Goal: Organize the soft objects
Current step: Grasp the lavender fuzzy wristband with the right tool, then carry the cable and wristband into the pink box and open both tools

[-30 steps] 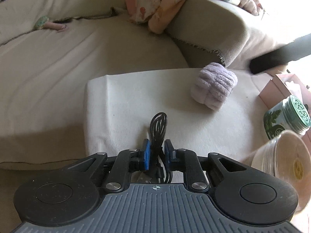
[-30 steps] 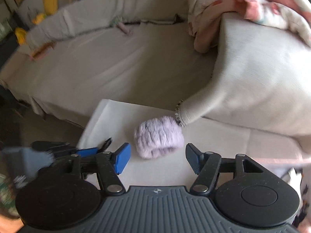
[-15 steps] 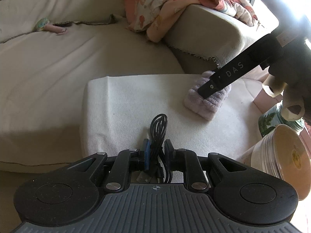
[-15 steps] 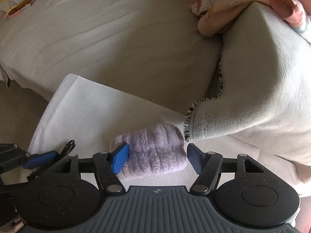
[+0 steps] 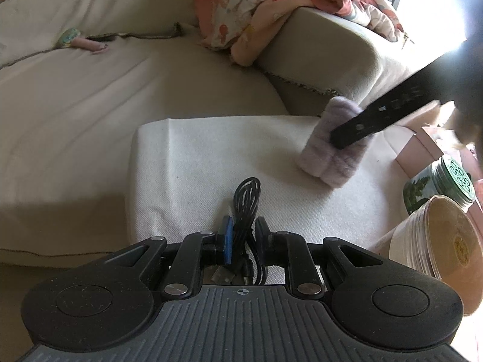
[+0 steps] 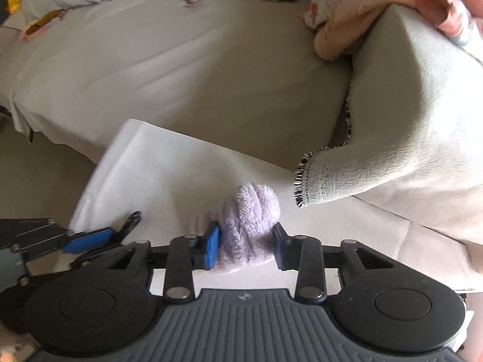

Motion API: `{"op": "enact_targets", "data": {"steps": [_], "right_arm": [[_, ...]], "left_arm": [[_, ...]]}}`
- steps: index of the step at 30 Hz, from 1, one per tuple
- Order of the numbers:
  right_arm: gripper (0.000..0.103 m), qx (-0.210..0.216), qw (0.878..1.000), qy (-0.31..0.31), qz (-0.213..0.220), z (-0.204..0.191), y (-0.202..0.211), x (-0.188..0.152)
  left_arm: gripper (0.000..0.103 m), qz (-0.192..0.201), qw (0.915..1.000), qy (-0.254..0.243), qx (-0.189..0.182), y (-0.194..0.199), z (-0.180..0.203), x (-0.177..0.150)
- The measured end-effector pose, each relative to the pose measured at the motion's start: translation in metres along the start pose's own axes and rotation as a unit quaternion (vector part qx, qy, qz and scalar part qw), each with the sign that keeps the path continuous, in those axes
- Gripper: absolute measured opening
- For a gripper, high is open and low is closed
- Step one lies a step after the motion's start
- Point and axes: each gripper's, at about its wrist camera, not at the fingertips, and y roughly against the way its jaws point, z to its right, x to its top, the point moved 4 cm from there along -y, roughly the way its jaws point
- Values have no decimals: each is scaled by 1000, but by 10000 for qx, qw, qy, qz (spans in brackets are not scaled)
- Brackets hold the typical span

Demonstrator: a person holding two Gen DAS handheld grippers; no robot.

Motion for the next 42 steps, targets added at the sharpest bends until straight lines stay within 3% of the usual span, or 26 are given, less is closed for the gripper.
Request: {"op": "enact_targets", "data": {"steps": [7,13,18,24,28,31,32,36,39,42], "right_arm": [[33,398,9981,-126,445,3,55,-19],[33,442,9919,-139,1184,29,122,-43],[33,411,9822,-234,1817,69,178,-70],[33,310,9637,-731,2548,138,225,-115],[35,-10,9540,-872,2869,180,226,-151],[57,32,9542,-896,2854,209,207,-172],[61,-11,9548,-949,2817,217,199,-177],[62,16,9567,-1159,2671,234,176,-195],[62,137,9529,-1421,2675,240,171,-212],[62,151,9415,-1810,2839,239,175,-235]], "left_arm": [[18,-35,9989,357,-290,-1,-5,8],[18,169,9992,319,-149,23,16,39],[18,524,9986,-71,-82,64,70,79],[18,843,9934,-296,-715,94,167,118],[18,808,9854,-131,-1496,79,224,130],[19,501,9801,136,-1917,46,258,129],[19,420,9805,140,-1914,34,265,127],[21,312,9836,122,-1773,10,274,108],[21,469,9828,-7,-1787,19,270,87],[21,608,9842,-488,-1591,44,266,51]]}}
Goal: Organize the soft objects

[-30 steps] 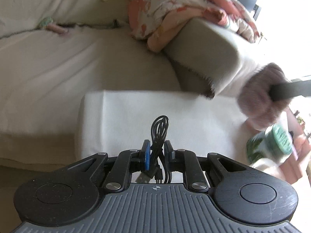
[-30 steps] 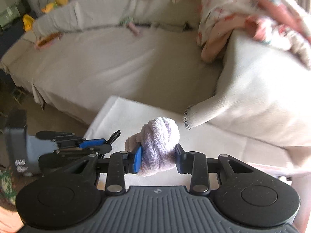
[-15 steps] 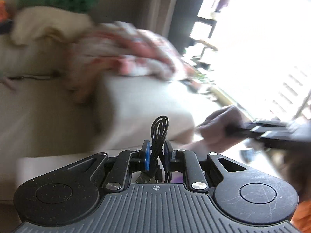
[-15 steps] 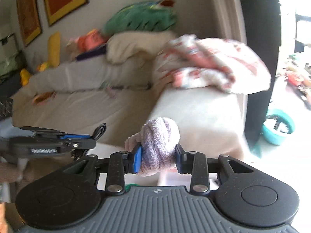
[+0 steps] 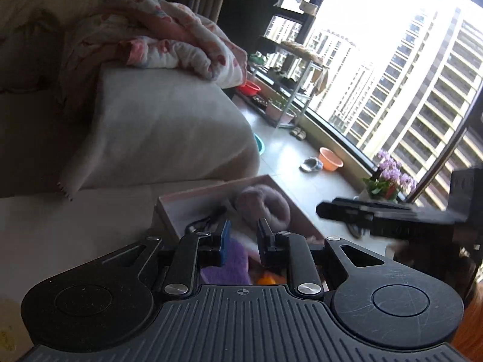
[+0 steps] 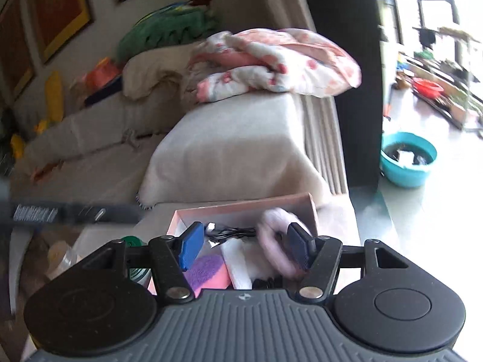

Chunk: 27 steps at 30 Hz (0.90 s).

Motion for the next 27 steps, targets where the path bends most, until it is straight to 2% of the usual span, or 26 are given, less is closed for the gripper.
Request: {"op": "enact_targets", "data": {"steps": [4,6,9,11,15,18,20,22,23,24,27], "right_arm": [[64,-362,9990,63,241,-13,21,-32],[70,-725,9966,296,252,-25,30,-56],[71,-1063,9930,519,-63,-38,29,-98],[71,-1016,9932,434,-368,-43,22,-123],[71,-1027,9906,422,-797,-50,6,-161],[74,-996,9891,492,-965,-56,0,-178],[77,-1098,9881,678,-842,-60,-1,-182],[84,-1250,9848,933,-759,-62,-3,-188],[96,-1402,9828,1000,-667,-62,-4,-188],[103,-1551,9811,977,-612,-59,-5,-188],[103,-1467,9861,560,-550,-46,-2,-188]], "left_arm": [[21,-49,9974,-538,471,40,12,-68],[22,-155,9949,-576,811,49,6,-103],[22,-617,9878,-455,1358,42,-9,-157],[22,-762,9852,-196,1524,38,-20,-183],[28,-414,9862,-15,1605,38,-18,-194],[51,-212,9883,98,1505,36,-11,-199],[72,-141,9884,40,1509,32,0,-201],[75,28,9854,43,1702,28,7,-205],[75,123,9825,44,1856,28,15,-206],[75,208,9791,16,2025,23,19,-207],[76,359,9683,-255,2457,17,33,-213]]}}
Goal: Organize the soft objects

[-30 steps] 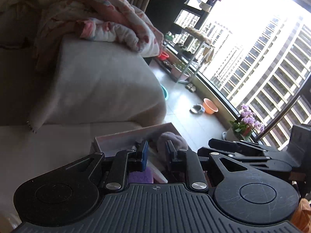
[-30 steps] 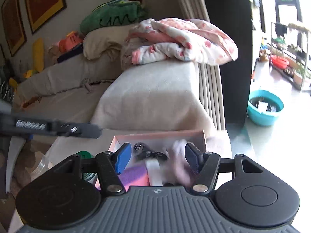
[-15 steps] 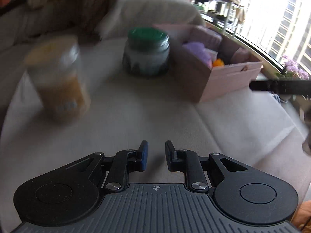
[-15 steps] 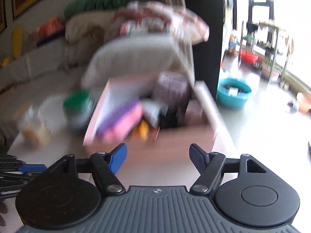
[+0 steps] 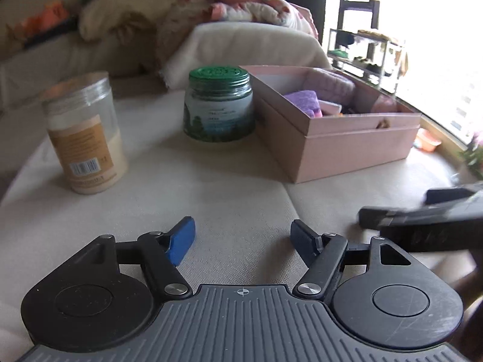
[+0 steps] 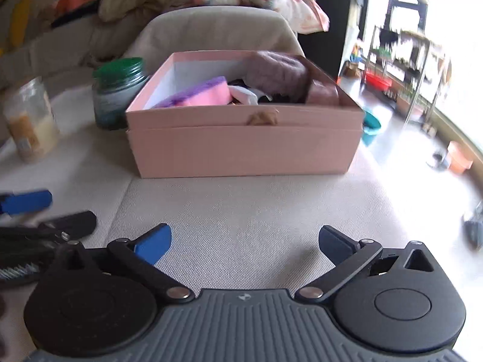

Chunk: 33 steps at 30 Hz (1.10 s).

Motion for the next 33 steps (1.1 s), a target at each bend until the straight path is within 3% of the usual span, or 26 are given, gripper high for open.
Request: {"op": "enact_targets", "data": {"steps": [10,33], "right_arm": [[103,-34,9992,85,379,4,6,-12],[103,-51,9993,60,379,3,7,-13]], "left_arm": [[76,18,9998,126,135,-3,2,3],[76,18,9998,126,134,-3,2,2]]}}
